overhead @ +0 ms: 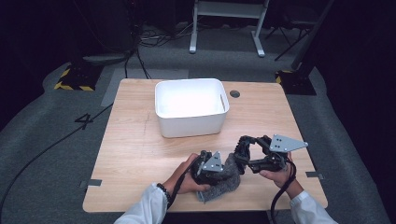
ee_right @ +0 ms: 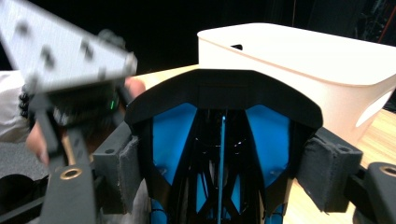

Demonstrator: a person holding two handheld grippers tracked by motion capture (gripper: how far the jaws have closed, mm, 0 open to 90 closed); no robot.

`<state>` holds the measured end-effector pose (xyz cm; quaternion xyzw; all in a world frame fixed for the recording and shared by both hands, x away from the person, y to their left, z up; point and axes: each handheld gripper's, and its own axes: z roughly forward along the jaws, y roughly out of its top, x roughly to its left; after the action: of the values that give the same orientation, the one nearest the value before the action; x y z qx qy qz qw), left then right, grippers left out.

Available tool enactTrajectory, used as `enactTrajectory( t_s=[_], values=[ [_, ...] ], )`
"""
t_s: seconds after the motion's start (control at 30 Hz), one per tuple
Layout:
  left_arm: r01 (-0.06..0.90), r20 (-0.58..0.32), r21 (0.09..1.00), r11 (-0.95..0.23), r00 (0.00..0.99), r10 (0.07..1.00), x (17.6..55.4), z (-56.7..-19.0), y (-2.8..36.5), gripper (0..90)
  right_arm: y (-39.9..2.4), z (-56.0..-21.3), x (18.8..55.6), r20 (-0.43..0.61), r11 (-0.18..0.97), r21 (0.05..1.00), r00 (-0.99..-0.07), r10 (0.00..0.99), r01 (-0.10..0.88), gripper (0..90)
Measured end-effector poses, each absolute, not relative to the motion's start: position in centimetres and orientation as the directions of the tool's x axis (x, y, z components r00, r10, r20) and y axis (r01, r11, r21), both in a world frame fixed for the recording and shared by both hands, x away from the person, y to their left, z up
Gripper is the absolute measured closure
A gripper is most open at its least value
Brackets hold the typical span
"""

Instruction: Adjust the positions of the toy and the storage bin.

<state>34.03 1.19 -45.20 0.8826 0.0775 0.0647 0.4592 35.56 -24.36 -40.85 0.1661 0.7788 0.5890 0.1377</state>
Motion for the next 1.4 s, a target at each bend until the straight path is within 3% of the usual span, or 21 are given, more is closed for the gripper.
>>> enactTrajectory(
  t_s=[0.3,0.6,0.9,1.23,1.4],
  values=[
    [0.071,0.083,0.867,-0.492,0.955,0.284,34.7,-43.3,2.9,67.0,-23.6,-41.3,35.2,0.021,0.245,0.963,-0.937,0.348,0.113,25.3],
    [0.123,0.06,0.891,-0.437,0.922,0.381,36.1,-43.1,3.5,66.9,-21.9,-41.8,34.3,0.014,0.282,0.956,-0.969,0.245,0.085,25.3],
    [0.144,0.059,0.853,-0.501,0.929,0.366,37.2,-45.2,1.3,66.9,-21.3,-41.5,33.8,0.004,0.268,0.962,-0.979,0.205,0.06,25.3],
    [0.094,0.063,0.822,-0.562,0.965,0.253,36.5,-46.2,0.6,67.4,-22.3,-41.1,34.1,0.005,0.238,0.969,-0.971,0.241,0.064,25.4],
    [0.058,0.089,0.764,-0.643,0.977,0.193,36.2,-47.1,0.3,67.5,-22.9,-40.9,34.3,0.01,0.217,0.974,-0.964,0.266,0.07,25.4]
  ],
)
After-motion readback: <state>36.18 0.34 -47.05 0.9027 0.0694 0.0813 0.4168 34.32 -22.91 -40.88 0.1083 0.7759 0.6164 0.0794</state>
